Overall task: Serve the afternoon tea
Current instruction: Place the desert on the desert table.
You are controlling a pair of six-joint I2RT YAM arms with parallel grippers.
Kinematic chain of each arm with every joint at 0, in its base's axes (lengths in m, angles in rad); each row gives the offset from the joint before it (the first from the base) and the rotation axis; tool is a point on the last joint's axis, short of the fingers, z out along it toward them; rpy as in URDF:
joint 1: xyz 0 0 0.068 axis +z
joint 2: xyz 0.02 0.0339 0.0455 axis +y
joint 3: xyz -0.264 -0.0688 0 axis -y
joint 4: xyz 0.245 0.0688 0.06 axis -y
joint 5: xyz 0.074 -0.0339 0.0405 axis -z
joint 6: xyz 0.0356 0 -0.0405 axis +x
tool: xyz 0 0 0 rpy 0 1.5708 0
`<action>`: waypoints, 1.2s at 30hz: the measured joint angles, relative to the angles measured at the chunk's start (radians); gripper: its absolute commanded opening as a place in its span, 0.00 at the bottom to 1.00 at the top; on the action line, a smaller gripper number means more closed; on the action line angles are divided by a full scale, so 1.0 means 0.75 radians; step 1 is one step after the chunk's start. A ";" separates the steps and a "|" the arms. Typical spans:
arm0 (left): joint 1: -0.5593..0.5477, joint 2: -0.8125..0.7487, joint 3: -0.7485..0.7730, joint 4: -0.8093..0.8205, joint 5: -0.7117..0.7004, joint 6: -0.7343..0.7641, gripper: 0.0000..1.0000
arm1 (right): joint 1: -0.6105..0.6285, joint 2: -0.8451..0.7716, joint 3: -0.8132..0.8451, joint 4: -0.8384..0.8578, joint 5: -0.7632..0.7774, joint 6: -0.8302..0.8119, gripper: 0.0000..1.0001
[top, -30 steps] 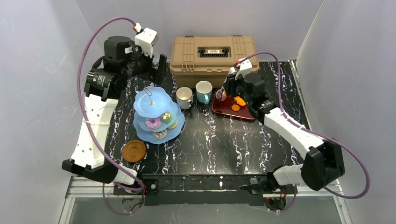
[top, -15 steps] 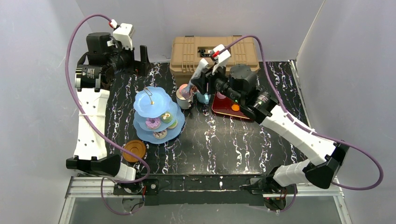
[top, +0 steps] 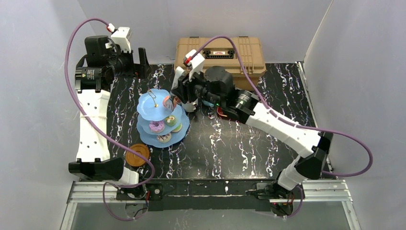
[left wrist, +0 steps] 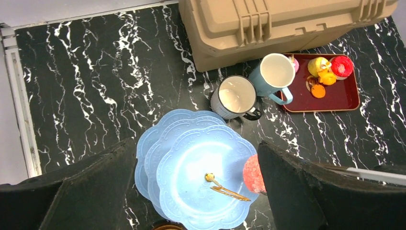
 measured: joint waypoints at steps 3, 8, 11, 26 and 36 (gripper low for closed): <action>0.038 0.000 -0.002 0.001 0.011 -0.009 0.95 | 0.017 0.053 0.031 -0.010 0.003 -0.003 0.01; 0.093 0.006 0.001 -0.010 0.033 -0.030 0.95 | 0.028 0.115 0.077 -0.027 0.011 -0.009 0.01; 0.108 0.009 0.001 -0.013 0.054 -0.037 0.95 | 0.028 0.130 0.103 -0.043 0.026 -0.022 0.01; 0.117 0.006 -0.026 -0.014 0.103 -0.039 0.96 | 0.053 0.241 0.223 -0.061 0.086 -0.083 0.14; 0.121 0.006 -0.026 -0.014 0.112 -0.039 0.96 | 0.059 0.254 0.223 -0.063 0.096 -0.099 0.40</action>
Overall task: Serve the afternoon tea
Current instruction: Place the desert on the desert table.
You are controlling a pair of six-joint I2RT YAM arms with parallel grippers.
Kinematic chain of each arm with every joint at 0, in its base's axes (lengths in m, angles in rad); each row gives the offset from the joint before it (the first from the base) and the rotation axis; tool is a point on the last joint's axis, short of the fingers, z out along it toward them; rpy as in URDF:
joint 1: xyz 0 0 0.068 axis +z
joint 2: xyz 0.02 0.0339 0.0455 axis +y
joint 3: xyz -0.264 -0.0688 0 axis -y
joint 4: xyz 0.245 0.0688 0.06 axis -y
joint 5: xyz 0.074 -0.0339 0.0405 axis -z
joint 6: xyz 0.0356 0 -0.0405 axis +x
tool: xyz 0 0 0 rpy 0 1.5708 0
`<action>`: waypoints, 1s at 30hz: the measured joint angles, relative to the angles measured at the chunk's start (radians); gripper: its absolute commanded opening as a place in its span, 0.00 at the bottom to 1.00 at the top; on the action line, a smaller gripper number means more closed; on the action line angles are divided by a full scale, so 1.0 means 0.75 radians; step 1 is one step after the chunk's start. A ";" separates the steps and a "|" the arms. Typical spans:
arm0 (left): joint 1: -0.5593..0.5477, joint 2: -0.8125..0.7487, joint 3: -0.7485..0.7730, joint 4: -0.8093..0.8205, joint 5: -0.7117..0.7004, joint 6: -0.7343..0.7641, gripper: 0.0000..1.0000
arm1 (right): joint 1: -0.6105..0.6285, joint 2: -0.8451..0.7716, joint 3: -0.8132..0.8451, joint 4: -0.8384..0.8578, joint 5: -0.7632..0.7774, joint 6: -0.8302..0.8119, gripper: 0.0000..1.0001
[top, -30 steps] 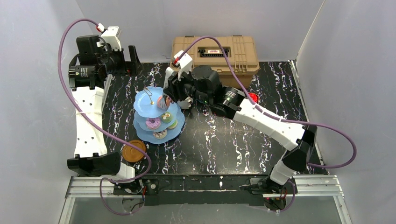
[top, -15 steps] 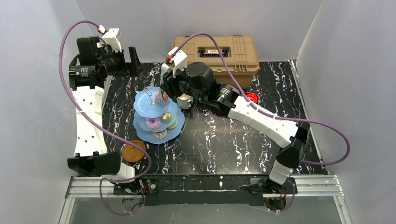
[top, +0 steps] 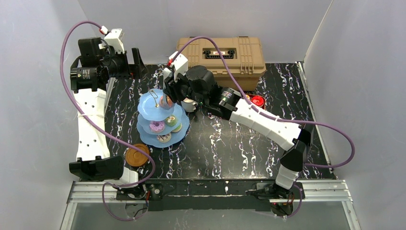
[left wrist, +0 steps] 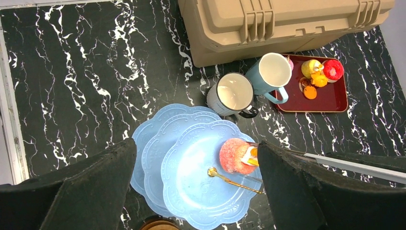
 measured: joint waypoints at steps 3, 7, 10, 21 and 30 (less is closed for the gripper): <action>0.001 0.000 0.000 -0.001 0.004 0.000 0.96 | 0.001 0.000 0.000 0.001 0.000 -0.001 0.45; 0.003 0.000 0.002 -0.004 0.005 0.000 0.96 | 0.001 0.000 0.000 0.001 -0.001 -0.001 0.49; 0.005 0.000 0.007 -0.007 0.005 0.000 0.96 | 0.001 0.000 0.000 0.001 -0.001 0.000 0.51; 0.005 0.000 0.024 -0.010 0.009 -0.001 0.96 | 0.001 0.000 0.000 0.006 -0.006 0.000 0.55; 0.007 0.000 0.027 -0.012 0.012 0.000 0.96 | 0.001 -0.002 0.001 0.006 -0.005 -0.001 0.53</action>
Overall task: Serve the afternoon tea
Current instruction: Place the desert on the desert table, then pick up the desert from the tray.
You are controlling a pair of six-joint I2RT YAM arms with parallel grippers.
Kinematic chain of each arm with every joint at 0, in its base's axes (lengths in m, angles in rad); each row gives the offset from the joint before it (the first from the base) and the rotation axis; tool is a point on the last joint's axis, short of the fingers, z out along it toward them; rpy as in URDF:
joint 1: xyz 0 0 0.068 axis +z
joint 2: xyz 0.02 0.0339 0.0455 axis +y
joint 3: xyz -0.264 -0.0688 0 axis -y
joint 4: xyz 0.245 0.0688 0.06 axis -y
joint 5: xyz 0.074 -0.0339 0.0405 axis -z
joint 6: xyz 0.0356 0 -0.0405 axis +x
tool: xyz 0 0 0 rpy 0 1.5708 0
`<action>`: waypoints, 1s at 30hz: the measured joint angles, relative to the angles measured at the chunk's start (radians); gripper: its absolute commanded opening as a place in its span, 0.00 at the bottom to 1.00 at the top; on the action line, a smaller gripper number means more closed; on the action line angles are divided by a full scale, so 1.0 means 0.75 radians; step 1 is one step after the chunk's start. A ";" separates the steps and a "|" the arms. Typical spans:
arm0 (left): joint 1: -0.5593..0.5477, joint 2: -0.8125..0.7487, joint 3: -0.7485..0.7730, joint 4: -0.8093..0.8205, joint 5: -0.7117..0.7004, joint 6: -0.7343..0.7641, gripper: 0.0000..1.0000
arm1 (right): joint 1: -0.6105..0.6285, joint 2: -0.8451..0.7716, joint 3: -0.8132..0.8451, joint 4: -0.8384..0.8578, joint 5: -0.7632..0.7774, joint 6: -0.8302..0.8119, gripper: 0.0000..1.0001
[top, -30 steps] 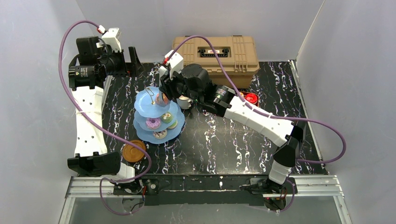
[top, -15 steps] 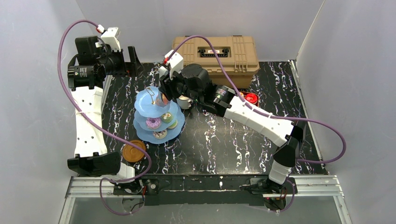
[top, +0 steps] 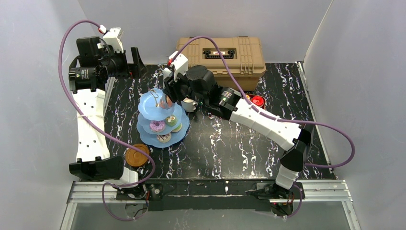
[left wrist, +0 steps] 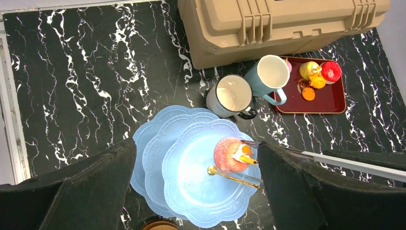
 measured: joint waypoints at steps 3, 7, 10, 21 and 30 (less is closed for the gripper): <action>0.002 0.001 0.001 -0.001 0.001 0.000 0.96 | 0.000 -0.003 0.009 -0.001 0.007 -0.006 0.53; 0.007 0.001 0.001 -0.002 0.001 0.000 0.96 | 0.000 -0.050 0.009 -0.006 0.037 -0.020 0.52; 0.007 0.001 0.005 -0.006 0.002 0.000 0.96 | -0.002 -0.109 0.005 -0.004 0.064 -0.035 0.52; 0.007 0.001 0.030 -0.020 0.016 0.000 0.96 | -0.231 -0.410 -0.285 0.009 0.119 -0.018 0.48; 0.007 0.001 0.031 -0.024 0.033 0.000 0.96 | -0.584 -0.580 -0.648 -0.005 0.105 0.045 0.48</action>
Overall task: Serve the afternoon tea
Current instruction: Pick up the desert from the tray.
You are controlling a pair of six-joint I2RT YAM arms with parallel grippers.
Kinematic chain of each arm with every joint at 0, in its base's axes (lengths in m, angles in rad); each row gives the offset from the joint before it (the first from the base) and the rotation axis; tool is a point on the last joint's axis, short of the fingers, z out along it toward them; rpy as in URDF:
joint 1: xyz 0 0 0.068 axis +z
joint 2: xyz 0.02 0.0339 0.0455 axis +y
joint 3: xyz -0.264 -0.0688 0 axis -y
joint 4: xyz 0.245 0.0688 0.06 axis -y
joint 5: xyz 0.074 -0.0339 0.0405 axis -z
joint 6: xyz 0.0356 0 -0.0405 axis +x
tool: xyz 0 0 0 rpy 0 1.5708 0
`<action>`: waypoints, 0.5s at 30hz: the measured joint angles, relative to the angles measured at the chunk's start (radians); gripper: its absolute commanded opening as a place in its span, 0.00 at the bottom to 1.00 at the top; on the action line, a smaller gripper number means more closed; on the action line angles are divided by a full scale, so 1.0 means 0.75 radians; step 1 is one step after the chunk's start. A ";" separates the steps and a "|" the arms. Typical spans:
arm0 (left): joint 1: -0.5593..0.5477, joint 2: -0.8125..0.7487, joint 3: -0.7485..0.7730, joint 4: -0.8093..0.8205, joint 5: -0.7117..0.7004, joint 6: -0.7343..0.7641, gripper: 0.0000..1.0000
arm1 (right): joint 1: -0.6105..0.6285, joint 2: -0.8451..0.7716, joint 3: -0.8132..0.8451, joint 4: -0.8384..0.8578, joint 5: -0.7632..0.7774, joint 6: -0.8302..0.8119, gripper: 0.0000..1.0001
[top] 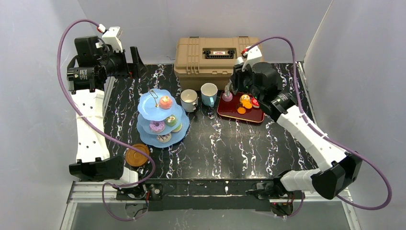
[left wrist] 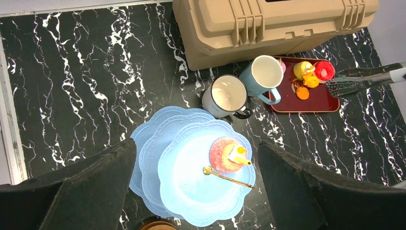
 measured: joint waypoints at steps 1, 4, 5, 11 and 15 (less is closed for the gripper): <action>0.000 0.000 0.002 0.000 0.001 0.000 0.96 | -0.027 -0.010 -0.022 0.005 -0.006 0.004 0.48; 0.000 0.001 0.007 -0.001 0.005 0.000 0.96 | -0.106 -0.037 -0.089 0.012 -0.017 0.022 0.48; 0.000 0.000 0.007 0.000 0.006 0.000 0.96 | -0.132 -0.041 -0.108 0.018 -0.018 0.024 0.48; 0.000 0.001 0.007 -0.002 0.009 0.001 0.96 | -0.258 -0.043 -0.202 0.051 -0.021 0.028 0.49; 0.000 0.003 0.007 -0.004 0.010 0.002 0.96 | -0.341 -0.033 -0.237 0.098 -0.032 0.032 0.50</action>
